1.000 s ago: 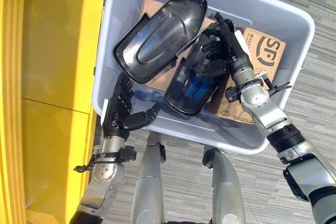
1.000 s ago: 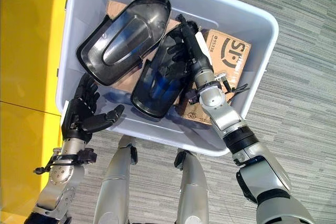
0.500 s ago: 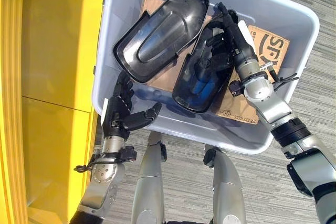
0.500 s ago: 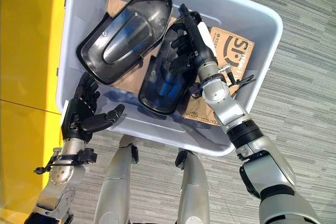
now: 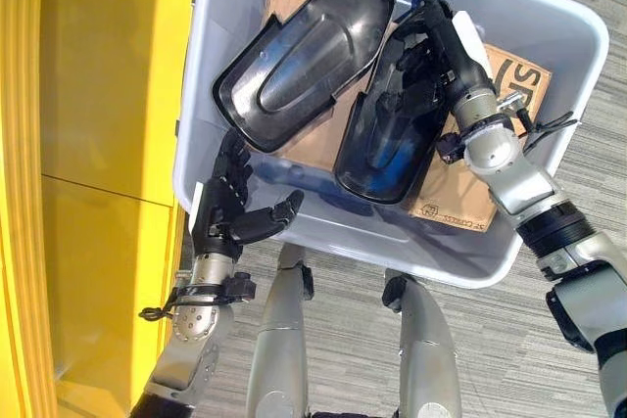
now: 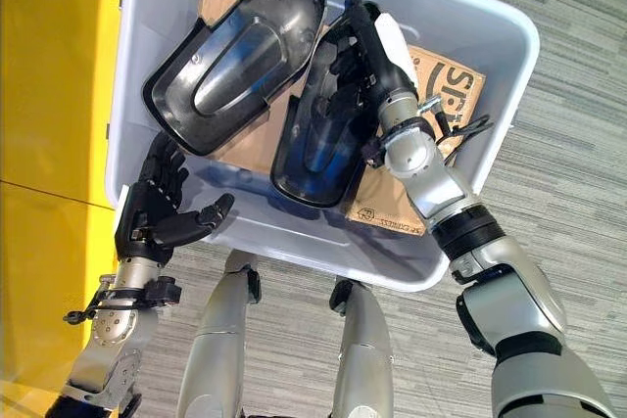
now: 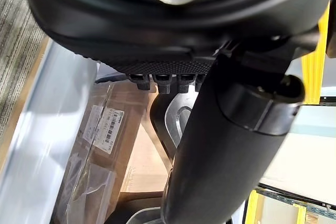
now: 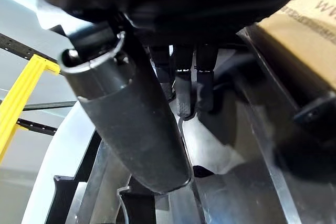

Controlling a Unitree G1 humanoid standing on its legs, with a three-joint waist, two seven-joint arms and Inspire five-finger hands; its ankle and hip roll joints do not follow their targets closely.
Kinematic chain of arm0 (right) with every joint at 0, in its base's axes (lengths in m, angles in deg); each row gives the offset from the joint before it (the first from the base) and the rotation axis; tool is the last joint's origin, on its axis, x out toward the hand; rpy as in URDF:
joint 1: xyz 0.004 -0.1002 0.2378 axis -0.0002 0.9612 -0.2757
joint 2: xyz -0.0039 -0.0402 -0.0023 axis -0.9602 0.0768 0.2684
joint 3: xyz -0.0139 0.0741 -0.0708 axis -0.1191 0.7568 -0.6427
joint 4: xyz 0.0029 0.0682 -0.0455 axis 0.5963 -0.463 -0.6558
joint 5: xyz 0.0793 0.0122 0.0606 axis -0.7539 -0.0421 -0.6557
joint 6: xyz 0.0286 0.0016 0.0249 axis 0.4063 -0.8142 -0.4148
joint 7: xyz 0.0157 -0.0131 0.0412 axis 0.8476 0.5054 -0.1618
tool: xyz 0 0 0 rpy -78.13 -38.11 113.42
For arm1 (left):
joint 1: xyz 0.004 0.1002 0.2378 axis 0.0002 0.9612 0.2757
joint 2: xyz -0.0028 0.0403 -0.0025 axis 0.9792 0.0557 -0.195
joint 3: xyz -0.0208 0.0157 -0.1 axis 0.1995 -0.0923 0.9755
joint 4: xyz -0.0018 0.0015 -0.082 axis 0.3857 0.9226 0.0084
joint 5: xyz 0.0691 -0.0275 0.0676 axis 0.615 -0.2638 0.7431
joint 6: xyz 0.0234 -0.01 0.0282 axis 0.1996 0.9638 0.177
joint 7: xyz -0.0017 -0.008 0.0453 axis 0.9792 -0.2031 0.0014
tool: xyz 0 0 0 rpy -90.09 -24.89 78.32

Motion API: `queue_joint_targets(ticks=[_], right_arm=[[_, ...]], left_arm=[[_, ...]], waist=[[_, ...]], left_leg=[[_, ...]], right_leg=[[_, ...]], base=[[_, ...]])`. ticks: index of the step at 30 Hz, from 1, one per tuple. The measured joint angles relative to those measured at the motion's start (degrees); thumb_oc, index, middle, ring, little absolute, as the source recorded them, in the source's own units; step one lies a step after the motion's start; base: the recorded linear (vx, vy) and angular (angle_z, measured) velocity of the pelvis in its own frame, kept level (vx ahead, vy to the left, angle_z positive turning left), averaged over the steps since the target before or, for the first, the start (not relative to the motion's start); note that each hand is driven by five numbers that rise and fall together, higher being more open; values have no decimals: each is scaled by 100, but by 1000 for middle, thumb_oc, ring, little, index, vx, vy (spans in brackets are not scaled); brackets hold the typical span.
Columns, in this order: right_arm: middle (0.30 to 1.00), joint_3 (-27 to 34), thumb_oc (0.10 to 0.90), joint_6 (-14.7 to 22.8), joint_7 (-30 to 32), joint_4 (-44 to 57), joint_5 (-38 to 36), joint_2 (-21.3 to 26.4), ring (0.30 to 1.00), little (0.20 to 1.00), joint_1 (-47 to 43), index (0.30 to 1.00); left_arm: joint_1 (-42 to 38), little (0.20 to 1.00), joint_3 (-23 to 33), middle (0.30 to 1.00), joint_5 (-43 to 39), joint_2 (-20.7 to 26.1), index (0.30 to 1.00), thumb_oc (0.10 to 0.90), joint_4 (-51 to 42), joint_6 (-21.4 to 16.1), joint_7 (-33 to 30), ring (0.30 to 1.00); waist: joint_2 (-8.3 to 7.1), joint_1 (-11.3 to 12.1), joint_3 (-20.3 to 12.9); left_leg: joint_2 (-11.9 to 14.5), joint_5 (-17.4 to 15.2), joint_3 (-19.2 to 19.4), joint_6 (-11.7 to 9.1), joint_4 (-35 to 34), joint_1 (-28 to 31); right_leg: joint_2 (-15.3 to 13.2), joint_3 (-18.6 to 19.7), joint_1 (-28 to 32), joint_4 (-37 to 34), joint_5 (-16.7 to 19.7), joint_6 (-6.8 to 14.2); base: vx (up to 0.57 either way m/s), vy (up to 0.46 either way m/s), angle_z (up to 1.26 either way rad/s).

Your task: Move parts from the plastic box to the shelf.

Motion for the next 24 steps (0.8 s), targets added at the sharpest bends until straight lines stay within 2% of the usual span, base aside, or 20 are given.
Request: queue_joint_targets(ticks=[8,11,16,17,21,24], right_arm=[[1000,-20,900,1,53,33,138,54,1000,1000,-5,1000],[1000,3,900,-20,84,348,276,276,1000,1000,68,1000],[1000,429,900,-45,91,1304,789,637,1000,1000,584,1000],[1000,652,900,-16,92,1921,1017,705,1000,1000,866,1000],[1000,1114,900,159,85,2972,1345,706,1000,1000,1421,1000],[1000,1315,900,274,79,3273,1395,659,1000,1000,1634,1000]], left_arm=[[-19,1000,-13,1000,-2,1,1000,900,-1,-4,0,1000],[-23,1000,-9,1000,4,2,1000,900,-53,-6,0,1000],[-53,1000,0,1000,15,-1,1000,900,-115,4,0,1000],[-138,1000,8,1000,19,0,1000,900,-71,52,3,1000],[-203,1000,39,1000,31,-11,1000,900,-48,200,10,1000],[-221,1000,41,1000,59,-19,1000,900,-50,274,9,1000]], waist=[[10,-17,1],[28,-34,4],[67,-120,23],[67,-143,23],[66,-188,23],[65,-266,22]], left_leg=[[-16,17,-28,-1,-12,-27],[-56,38,-81,1,-13,-103],[-93,50,-115,14,-15,-158],[-95,53,-124,19,-16,-168],[-105,58,-163,26,-9,-167],[-115,71,-168,45,-9,-158]], right_leg=[[2,2,-15,8,-3,4],[-5,-5,-79,23,-6,7],[-10,-42,-98,28,-11,14],[-16,-50,-100,28,-11,15],[-23,-50,-92,64,-23,24],[-40,-47,-90,93,-28,26]], base=[[-1,-4,1],[-1,-20,5],[5,-28,6],[0,0,0],[2,-19,4],[4,-15,3]])
